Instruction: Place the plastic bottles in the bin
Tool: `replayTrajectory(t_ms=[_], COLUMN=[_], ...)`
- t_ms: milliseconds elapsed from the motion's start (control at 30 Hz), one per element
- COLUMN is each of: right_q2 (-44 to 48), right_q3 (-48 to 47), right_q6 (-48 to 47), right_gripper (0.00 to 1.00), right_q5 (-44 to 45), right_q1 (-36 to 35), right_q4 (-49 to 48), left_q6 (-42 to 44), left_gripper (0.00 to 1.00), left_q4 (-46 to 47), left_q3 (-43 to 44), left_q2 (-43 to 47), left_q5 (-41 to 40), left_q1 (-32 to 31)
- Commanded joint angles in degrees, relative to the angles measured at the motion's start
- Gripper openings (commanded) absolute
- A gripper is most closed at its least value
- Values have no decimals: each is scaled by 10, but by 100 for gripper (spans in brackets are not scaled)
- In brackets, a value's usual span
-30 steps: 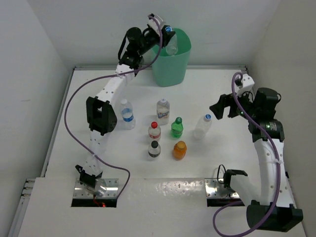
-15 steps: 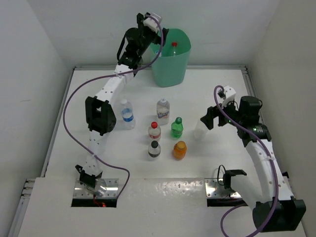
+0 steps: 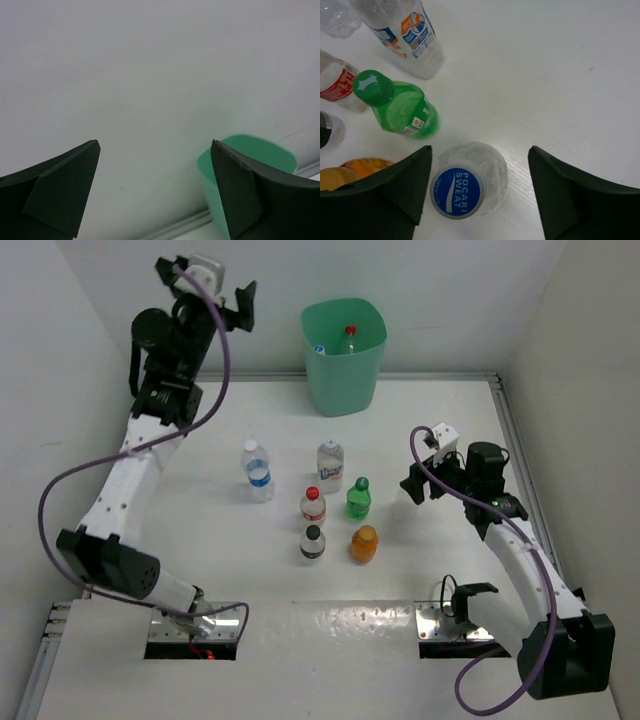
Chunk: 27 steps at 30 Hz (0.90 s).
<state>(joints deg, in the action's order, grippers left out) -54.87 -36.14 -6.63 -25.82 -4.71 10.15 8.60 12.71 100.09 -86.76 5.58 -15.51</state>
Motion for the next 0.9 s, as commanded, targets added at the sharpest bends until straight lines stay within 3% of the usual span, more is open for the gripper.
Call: replayTrajectory(t_ms=[0,67,167,200,333,400,600,733,767,867], right_q2=[-9,-9,-11,-9,-5,-2,-54,-160,-173,-278], right_q3=[17,32,36,34,11,-2,-172,-335,-336,-470], right_q6=[0,2,14,16,34,46,62,129,150,178], right_gripper=[73,66,50,38,11,4,0,0,0,0], right_q5=[1,-4,-8,-10,-14,-14,-10,-11,-6,13], right_q1=[-4,-3,-3,-4,-3,-5,-2,-1,1,-10], right_q4=[-77,-87,-98,-98,-118,-118,-143,-193,-214,-243], left_q6=[-16,-41,-67,-83,-75,-68,-16,24,33,59], left_gripper=[100,100,100,100,99,99,99,97,97,97], left_q4=[-48,-82,-122,-131,-145,-150,-242,-277,-284,-305], left_q3=[-97,-135,-211,-230,-354,-386,-411,-437,-442,-453], left_q2=[46,90,148,163,246,291,319,330,339,346], left_q5=[-38,-46,-39,-31,76,141,293,412,426,440], left_q1=[40,77,136,152,220,246,291,313,313,297])
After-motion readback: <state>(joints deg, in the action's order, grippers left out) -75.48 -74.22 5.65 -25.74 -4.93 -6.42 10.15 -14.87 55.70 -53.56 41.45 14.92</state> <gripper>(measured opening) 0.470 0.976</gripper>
